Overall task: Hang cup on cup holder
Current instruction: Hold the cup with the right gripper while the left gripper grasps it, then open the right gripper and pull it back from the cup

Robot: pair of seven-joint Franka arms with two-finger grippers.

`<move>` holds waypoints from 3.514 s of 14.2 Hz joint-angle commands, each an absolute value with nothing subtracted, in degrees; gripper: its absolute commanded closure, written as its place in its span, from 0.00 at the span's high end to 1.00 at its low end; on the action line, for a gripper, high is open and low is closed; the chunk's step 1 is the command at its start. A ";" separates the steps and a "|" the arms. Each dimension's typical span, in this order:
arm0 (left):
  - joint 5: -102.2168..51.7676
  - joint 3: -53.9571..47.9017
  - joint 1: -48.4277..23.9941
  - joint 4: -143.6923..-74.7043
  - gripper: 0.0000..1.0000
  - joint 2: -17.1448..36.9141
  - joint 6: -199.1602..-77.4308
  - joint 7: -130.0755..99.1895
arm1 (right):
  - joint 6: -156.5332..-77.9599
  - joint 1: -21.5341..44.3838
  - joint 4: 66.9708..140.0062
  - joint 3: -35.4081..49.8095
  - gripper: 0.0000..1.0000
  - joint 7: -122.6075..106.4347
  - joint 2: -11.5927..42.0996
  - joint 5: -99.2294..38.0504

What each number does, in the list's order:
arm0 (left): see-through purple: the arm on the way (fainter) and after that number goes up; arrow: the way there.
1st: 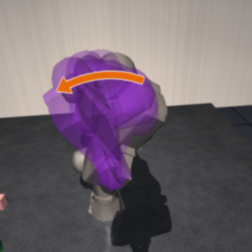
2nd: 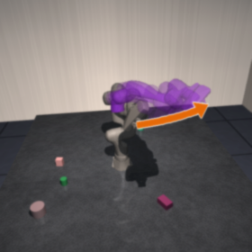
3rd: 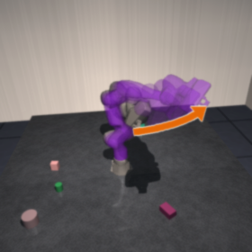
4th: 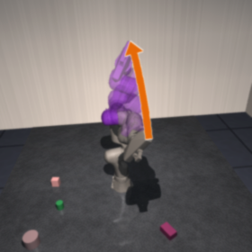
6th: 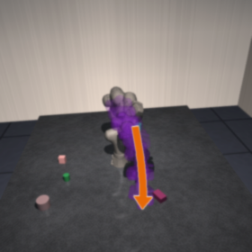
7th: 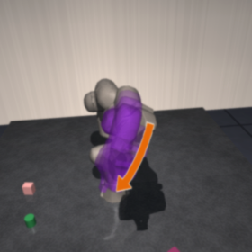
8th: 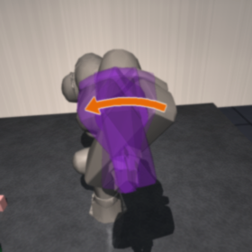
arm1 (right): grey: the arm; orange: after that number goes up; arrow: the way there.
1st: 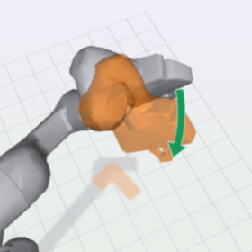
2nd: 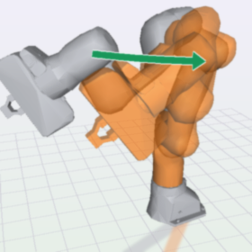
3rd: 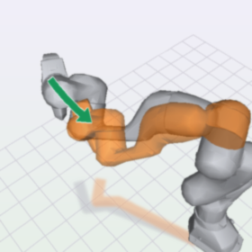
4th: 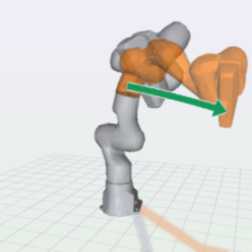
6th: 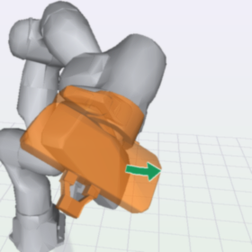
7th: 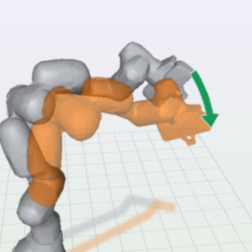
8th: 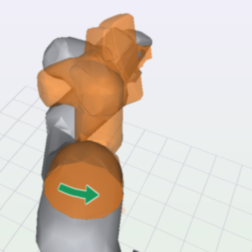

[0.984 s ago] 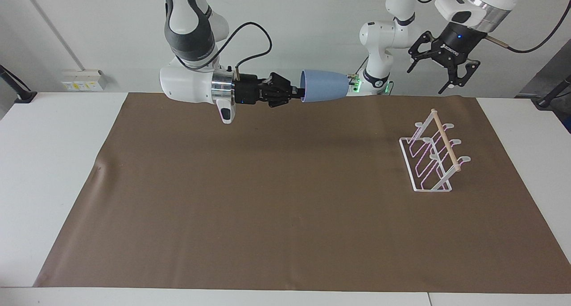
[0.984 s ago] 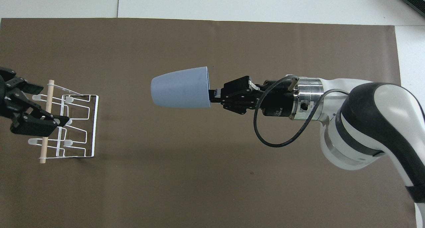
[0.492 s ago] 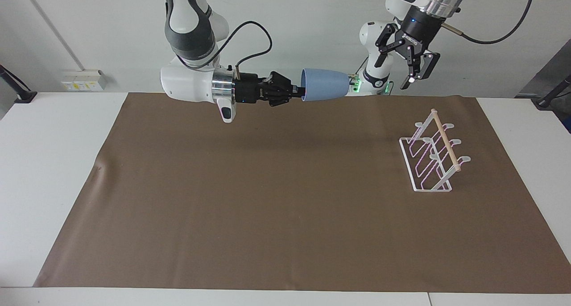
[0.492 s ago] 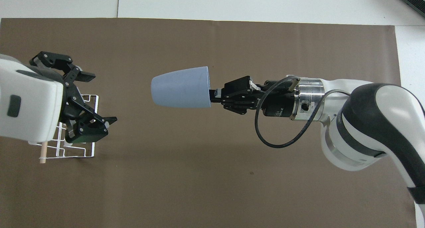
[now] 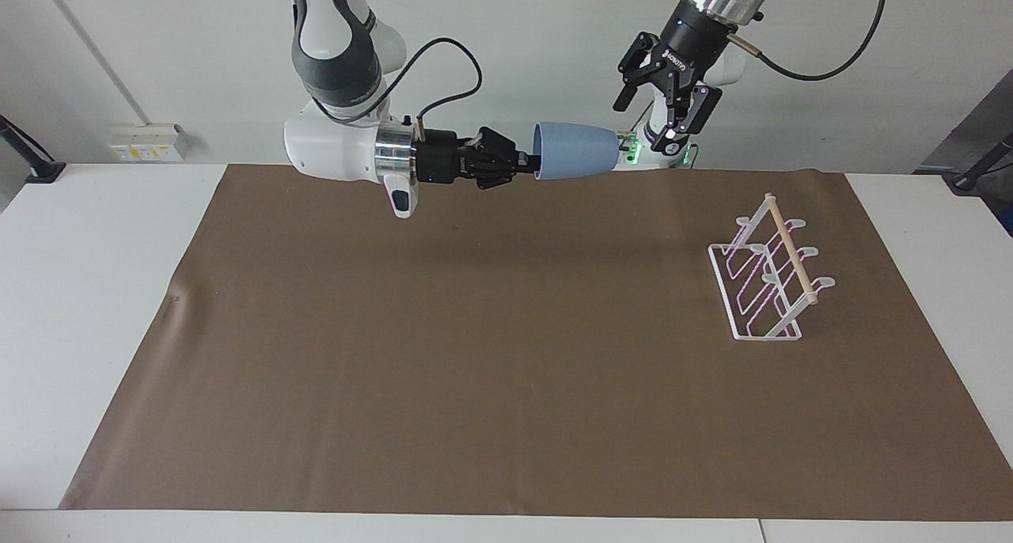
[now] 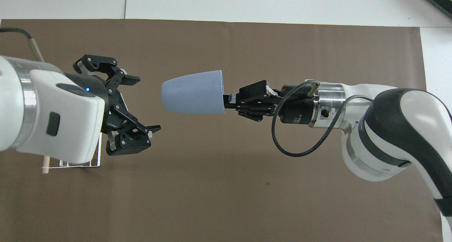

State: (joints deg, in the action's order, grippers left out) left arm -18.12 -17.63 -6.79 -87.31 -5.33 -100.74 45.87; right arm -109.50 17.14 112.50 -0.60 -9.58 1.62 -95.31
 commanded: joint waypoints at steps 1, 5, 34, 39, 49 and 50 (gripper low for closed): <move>-19.16 -17.14 -10.01 -90.26 1.00 -5.71 -106.15 45.54 | -110.48 16.79 114.26 -0.53 0.00 -11.95 0.09 -97.12; -19.16 -17.14 -11.25 -91.06 1.00 -4.05 -111.08 43.59 | -110.48 16.70 114.26 -0.53 0.00 -12.13 0.17 -97.12; -19.07 -17.23 -17.05 -94.31 0.00 -4.66 -117.77 32.43 | -110.13 16.35 114.17 -0.53 0.03 -11.87 0.09 -96.68; -19.07 -17.23 -17.05 -94.75 0.00 -4.92 -117.42 32.34 | -110.13 16.26 114.17 -0.53 0.35 -11.51 0.00 -96.68; -18.99 -17.23 -17.05 -94.83 0.00 -5.01 -117.16 32.17 | -110.39 14.60 114.00 -0.97 1.00 -10.02 -0.97 -93.10; -18.98 -17.23 -17.05 -94.83 0.00 -5.01 -117.16 32.08 | -110.39 13.89 113.82 -0.97 1.00 -9.93 -0.88 -89.68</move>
